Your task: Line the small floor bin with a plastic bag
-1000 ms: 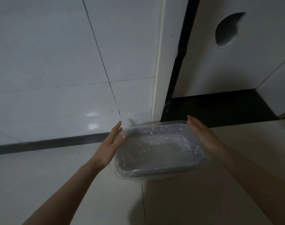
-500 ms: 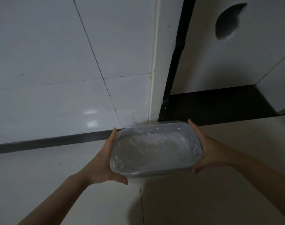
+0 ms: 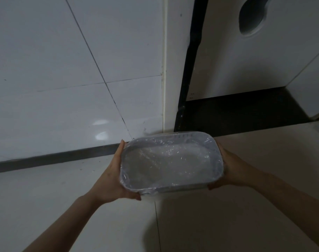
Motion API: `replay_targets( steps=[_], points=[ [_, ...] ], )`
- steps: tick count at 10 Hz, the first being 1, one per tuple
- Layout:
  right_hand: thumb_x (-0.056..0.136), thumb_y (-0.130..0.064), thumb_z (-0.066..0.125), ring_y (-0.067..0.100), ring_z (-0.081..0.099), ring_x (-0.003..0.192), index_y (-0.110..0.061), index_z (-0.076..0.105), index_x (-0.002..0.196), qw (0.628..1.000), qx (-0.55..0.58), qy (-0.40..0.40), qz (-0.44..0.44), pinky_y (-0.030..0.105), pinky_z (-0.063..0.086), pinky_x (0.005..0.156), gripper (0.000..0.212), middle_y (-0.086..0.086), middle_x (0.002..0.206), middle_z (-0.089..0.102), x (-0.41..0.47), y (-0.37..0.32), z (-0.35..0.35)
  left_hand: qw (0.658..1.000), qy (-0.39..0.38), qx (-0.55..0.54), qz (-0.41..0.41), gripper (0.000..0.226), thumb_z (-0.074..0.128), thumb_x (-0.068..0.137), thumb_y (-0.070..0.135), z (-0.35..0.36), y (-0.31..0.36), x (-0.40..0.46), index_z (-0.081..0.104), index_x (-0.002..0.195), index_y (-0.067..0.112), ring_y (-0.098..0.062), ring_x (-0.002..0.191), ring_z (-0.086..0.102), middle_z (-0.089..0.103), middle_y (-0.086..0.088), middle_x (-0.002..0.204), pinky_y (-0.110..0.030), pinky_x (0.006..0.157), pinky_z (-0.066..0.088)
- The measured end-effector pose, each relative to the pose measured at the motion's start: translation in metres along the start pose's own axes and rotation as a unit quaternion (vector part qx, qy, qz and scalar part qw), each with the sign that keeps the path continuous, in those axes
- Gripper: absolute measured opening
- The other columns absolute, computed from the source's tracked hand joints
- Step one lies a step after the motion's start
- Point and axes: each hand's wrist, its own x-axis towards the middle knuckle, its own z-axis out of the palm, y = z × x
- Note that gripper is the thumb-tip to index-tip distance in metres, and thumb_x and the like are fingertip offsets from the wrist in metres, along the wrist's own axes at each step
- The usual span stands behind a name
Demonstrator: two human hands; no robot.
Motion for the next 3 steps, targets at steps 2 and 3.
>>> replay_targets(
  steps=[2, 3],
  points=[
    [0.03, -0.061, 0.085, -0.034, 0.018, 0.116, -0.05, -0.009, 0.139, 0.999, -0.005, -0.025, -0.032, -0.014, 0.02, 0.079, 0.144, -0.066, 0.119, 0.009, -0.001, -0.009, -0.006, 0.996, -0.002, 0.087, 0.028, 0.149, 0.084, 0.036, 0.065, -0.003, 0.007, -0.001, -0.016, 0.143, 0.035, -0.023, 0.143, 0.012, 0.005, -0.003, 0.157, -0.062, 0.11, 0.025],
    [0.027, -0.056, 0.089, -0.04, 0.01, 0.111, -0.05, -0.022, 0.136, 0.998, -0.026, -0.054, 0.001, -0.015, 0.02, 0.077, 0.156, -0.067, 0.118, 0.001, -0.017, -0.023, -0.019, 0.987, -0.006, 0.158, 0.018, 0.149, 0.077, 0.032, 0.076, -0.011, 0.018, -0.017, -0.02, 0.14, 0.042, -0.019, 0.145, -0.004, -0.008, 0.001, 0.158, -0.064, 0.113, 0.01]
  ],
)
